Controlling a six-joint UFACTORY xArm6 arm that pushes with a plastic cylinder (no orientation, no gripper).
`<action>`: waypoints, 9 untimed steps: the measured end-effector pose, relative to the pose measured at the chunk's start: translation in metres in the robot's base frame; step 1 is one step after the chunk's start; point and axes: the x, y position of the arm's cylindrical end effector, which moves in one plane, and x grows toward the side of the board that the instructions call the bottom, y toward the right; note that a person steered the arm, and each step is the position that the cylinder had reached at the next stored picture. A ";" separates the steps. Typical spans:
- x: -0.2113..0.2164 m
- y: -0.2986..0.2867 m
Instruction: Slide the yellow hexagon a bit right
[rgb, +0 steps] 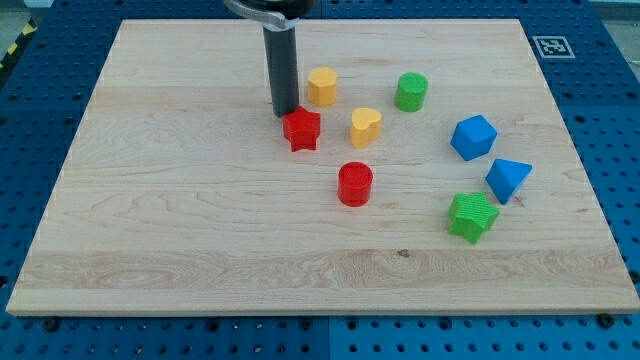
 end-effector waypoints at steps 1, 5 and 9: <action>0.007 0.008; -0.097 -0.058; -0.109 -0.113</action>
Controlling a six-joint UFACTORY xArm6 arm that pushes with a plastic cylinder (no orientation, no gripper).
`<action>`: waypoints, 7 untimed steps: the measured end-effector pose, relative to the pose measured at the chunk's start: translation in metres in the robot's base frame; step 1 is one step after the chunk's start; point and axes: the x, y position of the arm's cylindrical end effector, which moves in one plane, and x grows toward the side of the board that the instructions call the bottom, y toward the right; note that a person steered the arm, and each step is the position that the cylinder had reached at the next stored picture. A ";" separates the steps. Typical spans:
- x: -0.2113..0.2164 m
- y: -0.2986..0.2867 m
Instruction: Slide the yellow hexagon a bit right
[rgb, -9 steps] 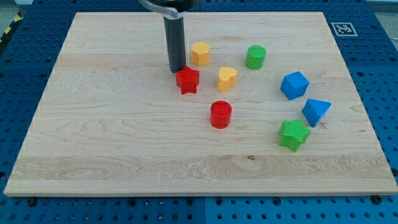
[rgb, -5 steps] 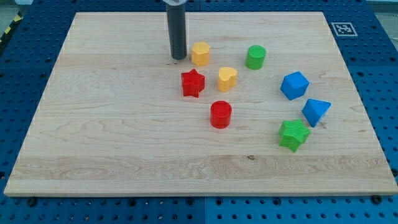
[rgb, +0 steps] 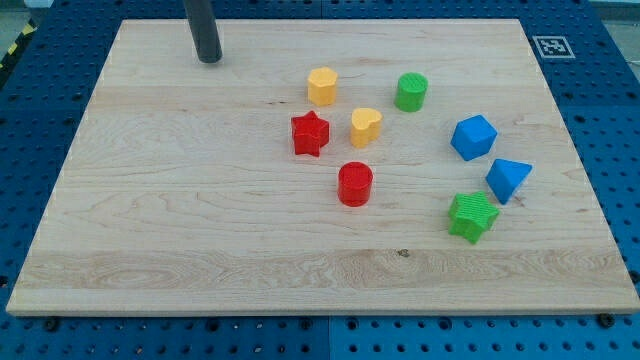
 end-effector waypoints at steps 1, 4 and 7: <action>0.001 0.000; 0.057 0.078; 0.092 0.151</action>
